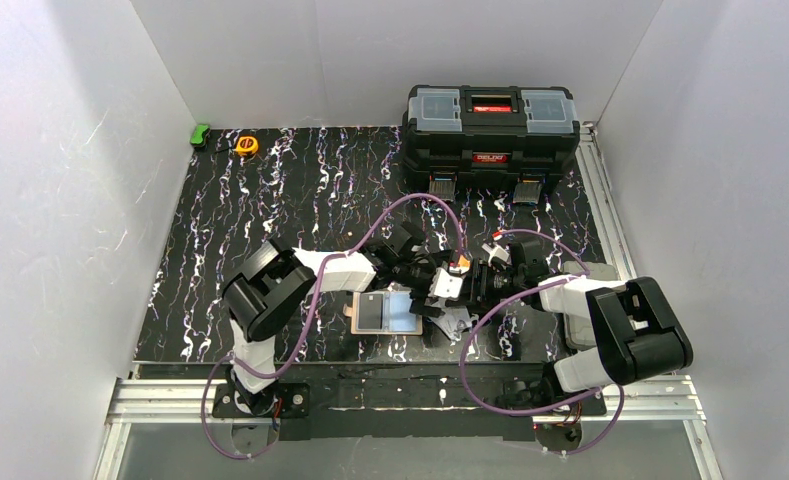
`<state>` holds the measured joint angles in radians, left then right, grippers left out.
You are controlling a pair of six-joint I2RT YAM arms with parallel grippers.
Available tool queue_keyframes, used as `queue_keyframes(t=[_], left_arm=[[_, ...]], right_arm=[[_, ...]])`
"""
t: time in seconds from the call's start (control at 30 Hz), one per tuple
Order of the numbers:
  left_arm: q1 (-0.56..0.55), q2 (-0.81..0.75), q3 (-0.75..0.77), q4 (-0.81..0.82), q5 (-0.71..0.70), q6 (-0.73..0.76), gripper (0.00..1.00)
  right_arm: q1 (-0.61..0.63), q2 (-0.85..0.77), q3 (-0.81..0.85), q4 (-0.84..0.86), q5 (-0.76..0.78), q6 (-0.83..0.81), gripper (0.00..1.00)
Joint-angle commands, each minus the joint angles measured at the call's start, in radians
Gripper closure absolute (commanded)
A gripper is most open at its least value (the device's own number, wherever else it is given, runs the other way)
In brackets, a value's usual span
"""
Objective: Put the credit cards into the card holder
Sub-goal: Pick up the credit card from the center of the board.
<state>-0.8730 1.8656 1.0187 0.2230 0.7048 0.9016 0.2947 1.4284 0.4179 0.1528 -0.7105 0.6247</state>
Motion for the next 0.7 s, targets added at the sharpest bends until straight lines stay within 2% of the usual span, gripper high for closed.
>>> queue_keyframes(t=[0.0,0.3,0.47,0.67], left_arm=[[-0.011,0.033,0.016,-0.001,-0.009,-0.004,0.02],[-0.011,0.032,0.011,0.036,-0.04,-0.04,0.02],[-0.011,0.029,0.0,0.049,-0.054,-0.069,0.02],[-0.012,0.017,-0.024,0.053,-0.062,-0.07,0.02]], right_arm=[[0.001,-0.019,0.001,-0.048,0.047,-0.026,0.45],[0.004,-0.108,-0.006,-0.113,0.111,-0.027,0.51],[0.019,-0.21,-0.009,-0.197,0.197,-0.028,0.61],[0.045,-0.227,0.007,-0.223,0.231,-0.032,0.73]])
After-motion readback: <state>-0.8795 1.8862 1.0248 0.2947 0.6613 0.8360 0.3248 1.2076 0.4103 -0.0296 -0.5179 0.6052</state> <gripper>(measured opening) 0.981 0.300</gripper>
